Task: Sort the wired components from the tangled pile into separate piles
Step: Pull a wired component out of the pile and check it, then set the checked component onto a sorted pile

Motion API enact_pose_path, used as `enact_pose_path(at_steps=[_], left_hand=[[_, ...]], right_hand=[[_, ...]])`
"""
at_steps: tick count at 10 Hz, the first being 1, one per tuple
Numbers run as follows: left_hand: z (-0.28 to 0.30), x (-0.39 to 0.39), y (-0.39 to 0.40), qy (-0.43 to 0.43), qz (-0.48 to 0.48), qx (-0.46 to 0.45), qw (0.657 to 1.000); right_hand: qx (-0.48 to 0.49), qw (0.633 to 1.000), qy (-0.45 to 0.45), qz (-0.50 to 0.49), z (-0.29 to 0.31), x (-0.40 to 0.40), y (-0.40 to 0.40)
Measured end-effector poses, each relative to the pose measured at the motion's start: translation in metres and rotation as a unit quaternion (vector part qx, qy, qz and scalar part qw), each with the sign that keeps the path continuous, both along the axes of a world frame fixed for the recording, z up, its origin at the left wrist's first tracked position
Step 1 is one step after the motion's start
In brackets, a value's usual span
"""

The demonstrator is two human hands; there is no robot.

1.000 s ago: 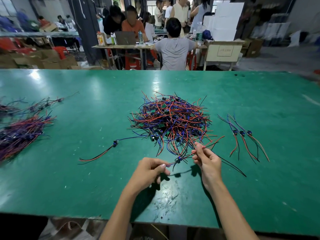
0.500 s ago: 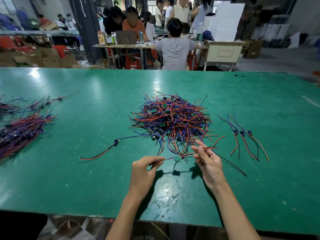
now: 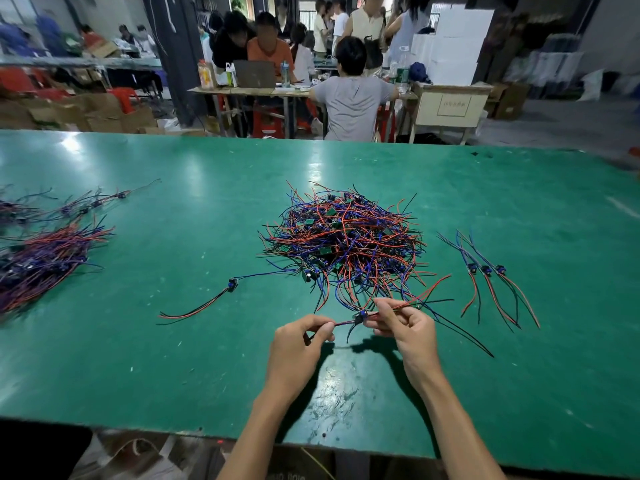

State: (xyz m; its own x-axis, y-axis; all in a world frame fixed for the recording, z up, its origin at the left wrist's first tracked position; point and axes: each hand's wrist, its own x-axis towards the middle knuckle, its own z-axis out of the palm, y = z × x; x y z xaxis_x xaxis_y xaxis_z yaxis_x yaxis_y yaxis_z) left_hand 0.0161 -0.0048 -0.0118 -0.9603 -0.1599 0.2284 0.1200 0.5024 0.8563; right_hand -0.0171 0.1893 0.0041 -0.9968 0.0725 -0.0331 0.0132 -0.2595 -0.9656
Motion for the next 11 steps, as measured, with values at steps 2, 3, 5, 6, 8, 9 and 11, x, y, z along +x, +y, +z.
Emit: enact_pose_path(at_steps=[2,3,5,6,8,9,11], left_hand=[[-0.002,0.0,-0.006,-0.025,0.008,0.127,0.992],[-0.003,0.003,-0.015,-0.03,0.023,0.221,0.975],[-0.007,0.002,-0.016,-0.011,0.044,0.222,0.974],[-0.008,0.0,-0.019,0.013,0.062,0.22,0.973],[-0.012,-0.002,-0.019,-0.005,0.056,0.208,0.977],[-0.012,-0.001,-0.019,-0.01,0.05,0.21,0.976],[-0.012,0.0,-0.018,-0.017,0.055,0.203,0.977]], right_hand=[[-0.101,0.985,-0.025,-0.134,-0.005,-0.008,0.001],[-0.139,0.975,-0.027,-0.17,-0.007,-0.01,0.005],[-0.144,0.973,-0.027,-0.176,-0.01,-0.011,0.005],[-0.187,0.958,-0.043,-0.211,0.003,-0.018,0.009],[-0.294,0.879,-0.025,-0.375,0.062,-0.079,0.062],[-0.378,0.857,-0.011,-0.349,0.07,-0.096,0.096],[0.019,0.976,-0.141,-0.164,0.054,-0.082,0.118]])
